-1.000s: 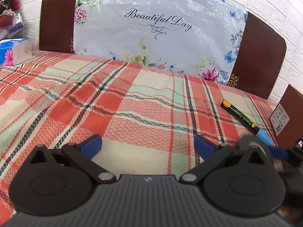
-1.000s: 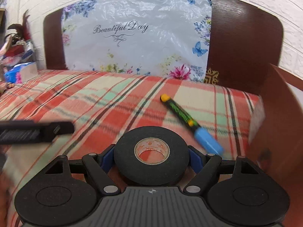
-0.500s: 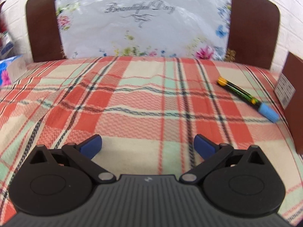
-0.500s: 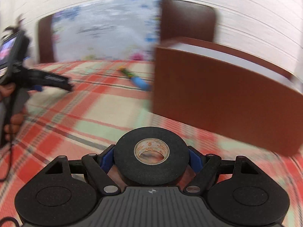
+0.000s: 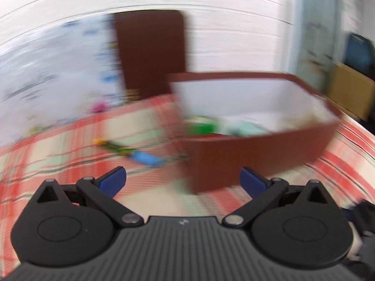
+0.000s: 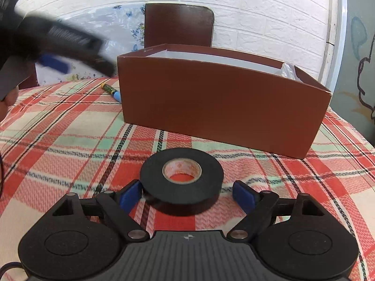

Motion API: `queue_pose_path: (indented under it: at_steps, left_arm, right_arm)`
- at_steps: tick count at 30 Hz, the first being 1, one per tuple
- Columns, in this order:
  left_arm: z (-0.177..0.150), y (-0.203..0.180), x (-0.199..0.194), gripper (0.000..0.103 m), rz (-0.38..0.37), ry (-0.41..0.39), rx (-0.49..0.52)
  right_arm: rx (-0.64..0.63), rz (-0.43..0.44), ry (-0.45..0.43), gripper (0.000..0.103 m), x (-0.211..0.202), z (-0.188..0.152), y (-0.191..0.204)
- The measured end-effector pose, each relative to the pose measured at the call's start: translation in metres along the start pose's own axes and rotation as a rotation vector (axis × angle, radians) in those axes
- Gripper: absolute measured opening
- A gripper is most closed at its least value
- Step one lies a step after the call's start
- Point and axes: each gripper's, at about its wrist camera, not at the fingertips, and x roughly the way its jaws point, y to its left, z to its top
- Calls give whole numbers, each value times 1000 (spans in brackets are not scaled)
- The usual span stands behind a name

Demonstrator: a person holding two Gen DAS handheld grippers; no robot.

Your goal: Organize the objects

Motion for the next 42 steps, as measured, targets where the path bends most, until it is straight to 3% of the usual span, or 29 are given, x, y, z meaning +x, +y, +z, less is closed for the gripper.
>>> queue_pose_path:
  at_steps: [3, 6, 11, 13, 15, 16, 17, 20, 25, 30, 37, 40, 42]
  left_arm:
    - [-5, -30, 14, 98, -99, 85, 41]
    - [-11, -43, 31, 83, -194, 194, 10]
    - [-25, -43, 55, 66, -263, 338, -52]
    - [-29, -39, 58, 65, -277, 349, -81]
    - [-28, -41, 58, 47, -262, 349, -64]
    - [-26, -44, 54, 32, -273, 347, -67]
    - [-24, -43, 52, 30, -281, 348, -79]
    - [-13, -51, 35, 30, -261, 281, -22]
    - [25, -63, 9, 30, -224, 129, 84]
    - [68, -55, 10, 31, -236, 41, 37]
    - [96, -65, 53, 32, -212, 18, 25]
    - [101, -70, 67, 52, -161, -1, 15]
    - [100, -73, 75, 53, -108, 4, 20]
  right_arm:
    - [9, 9, -6, 81, -2, -1, -4]
    - [16, 12, -12, 81, -6, -2, -2]
    - [28, 39, -22, 79, -5, -3, -5]
    - [32, 56, -21, 73, -4, -3, -6]
    - [24, 60, -30, 73, -4, -2, -4]
    - [21, 62, -34, 72, -5, -2, -4]
    - [22, 70, -38, 72, -5, -2, -4]
    - [53, 75, -81, 72, -13, 3, -8]
    - [32, 36, -236, 72, -29, 26, -10]
    - [12, -2, -354, 72, -25, 61, -19]
    - [10, -55, -369, 72, 11, 92, -40]
    - [-3, -95, -352, 69, 34, 99, -49]
    - [-17, -146, -336, 70, 44, 99, -54]
